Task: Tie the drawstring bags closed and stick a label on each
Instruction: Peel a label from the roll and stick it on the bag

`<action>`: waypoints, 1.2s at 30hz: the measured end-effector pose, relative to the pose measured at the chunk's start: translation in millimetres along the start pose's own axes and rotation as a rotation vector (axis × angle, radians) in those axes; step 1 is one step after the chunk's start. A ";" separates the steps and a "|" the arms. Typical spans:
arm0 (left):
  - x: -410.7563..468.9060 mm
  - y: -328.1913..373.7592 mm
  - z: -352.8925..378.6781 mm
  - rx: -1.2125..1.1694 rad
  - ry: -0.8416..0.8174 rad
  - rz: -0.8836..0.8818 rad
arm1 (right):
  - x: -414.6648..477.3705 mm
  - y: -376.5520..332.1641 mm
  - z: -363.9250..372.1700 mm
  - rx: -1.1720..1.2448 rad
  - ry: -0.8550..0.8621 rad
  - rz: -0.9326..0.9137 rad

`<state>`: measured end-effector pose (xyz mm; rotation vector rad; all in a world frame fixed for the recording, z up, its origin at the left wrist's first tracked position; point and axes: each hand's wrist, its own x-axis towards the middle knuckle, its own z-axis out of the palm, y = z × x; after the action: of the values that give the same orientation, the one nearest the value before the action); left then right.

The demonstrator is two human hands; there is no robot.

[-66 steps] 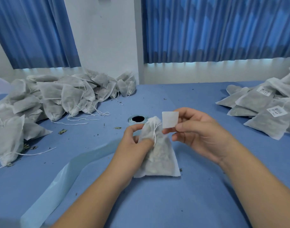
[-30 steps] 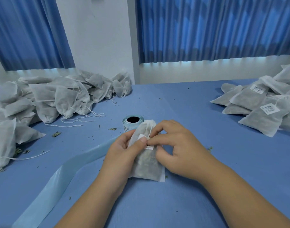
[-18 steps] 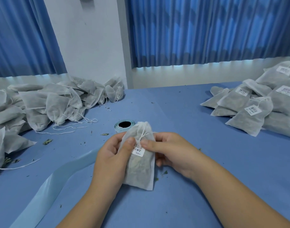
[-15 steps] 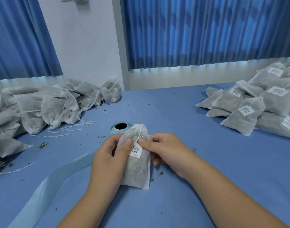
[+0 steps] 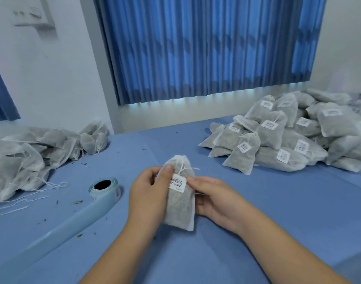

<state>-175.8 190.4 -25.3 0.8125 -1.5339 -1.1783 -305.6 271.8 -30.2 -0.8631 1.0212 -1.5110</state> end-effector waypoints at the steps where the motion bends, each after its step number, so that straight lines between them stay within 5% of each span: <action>1: 1.4 1.3 15.0 -0.011 -0.014 0.000 | -6.0 -5.4 -10.6 -0.013 0.028 -0.002; 5: 4.0 6.8 79.3 -0.077 -0.052 -0.042 | -36.8 -24.2 -46.0 -0.162 0.018 -0.011; 9: -2.3 17.2 141.6 -0.158 -0.194 -0.113 | -61.2 -44.2 -78.9 -0.166 0.280 -0.099; 14: -18.8 22.6 181.9 -0.167 -0.333 -0.130 | -84.9 -79.7 -130.2 0.236 0.639 -0.288; 18: -25.5 19.7 184.9 -0.120 -0.372 -0.123 | -92.7 -76.9 -155.5 0.401 0.832 -0.145; 28: -1.5 14.0 123.6 -0.035 -0.322 -0.140 | -46.3 -50.5 -102.9 0.185 0.636 0.030; 36: 21.0 9.0 21.7 0.210 -0.129 0.006 | 13.6 -24.6 -16.9 0.015 0.372 0.131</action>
<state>-201.9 180.1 -11.0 0.8821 -1.7875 -1.0951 -332.3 262.7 -13.6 -0.5018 1.3068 -1.5975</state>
